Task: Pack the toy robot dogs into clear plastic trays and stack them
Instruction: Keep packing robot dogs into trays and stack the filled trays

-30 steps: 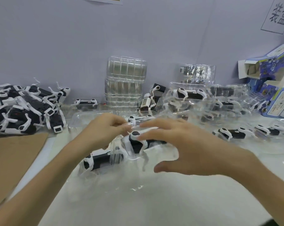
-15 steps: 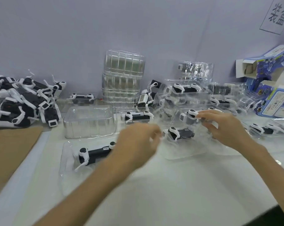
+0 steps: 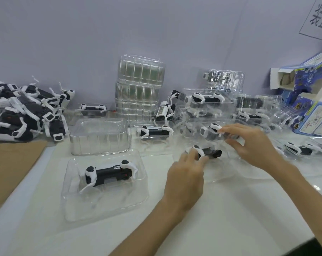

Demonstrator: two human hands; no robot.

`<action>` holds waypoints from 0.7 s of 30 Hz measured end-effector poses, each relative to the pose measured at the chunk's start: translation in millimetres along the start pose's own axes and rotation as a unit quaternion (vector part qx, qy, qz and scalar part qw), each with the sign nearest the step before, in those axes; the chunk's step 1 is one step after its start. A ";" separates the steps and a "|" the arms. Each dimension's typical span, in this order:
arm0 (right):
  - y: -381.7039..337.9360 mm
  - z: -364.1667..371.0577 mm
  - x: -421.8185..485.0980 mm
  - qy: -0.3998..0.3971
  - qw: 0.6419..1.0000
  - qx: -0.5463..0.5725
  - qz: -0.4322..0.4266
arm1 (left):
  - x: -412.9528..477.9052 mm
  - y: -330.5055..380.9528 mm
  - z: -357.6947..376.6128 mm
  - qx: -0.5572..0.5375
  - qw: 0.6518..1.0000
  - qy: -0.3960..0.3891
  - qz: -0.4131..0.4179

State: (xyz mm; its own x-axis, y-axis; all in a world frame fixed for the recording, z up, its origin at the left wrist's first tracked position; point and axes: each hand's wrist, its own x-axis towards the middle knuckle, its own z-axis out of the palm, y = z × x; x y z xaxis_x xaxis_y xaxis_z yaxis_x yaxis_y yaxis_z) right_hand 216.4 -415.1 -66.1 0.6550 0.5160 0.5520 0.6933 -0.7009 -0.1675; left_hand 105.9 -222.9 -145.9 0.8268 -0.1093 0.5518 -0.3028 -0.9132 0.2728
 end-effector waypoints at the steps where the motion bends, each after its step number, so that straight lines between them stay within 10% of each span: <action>1: -1.5 0.1 -1.2 0.000 1.000 0.000 -0.002 | 0.6 -3.1 0.0 -0.013 0.998 0.016 -0.058; 5: -5.3 -1.8 -3.2 -0.004 1.000 0.011 -0.001 | 5.4 -13.3 11.7 -0.142 0.971 -0.068 -0.179; 21: -14.4 1.5 -21.2 -0.044 0.999 0.008 0.026 | -3.3 6.0 20.6 -0.256 0.950 -0.043 -0.173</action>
State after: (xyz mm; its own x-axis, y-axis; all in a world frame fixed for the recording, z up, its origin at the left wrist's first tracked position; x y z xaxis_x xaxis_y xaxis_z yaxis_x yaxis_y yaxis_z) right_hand 192.9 -415.3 -76.6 0.7131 0.5211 0.4691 0.6624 -0.7199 -0.2073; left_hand 111.0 -236.1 -162.3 0.9481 0.1102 0.2983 -0.1786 -0.5916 0.7862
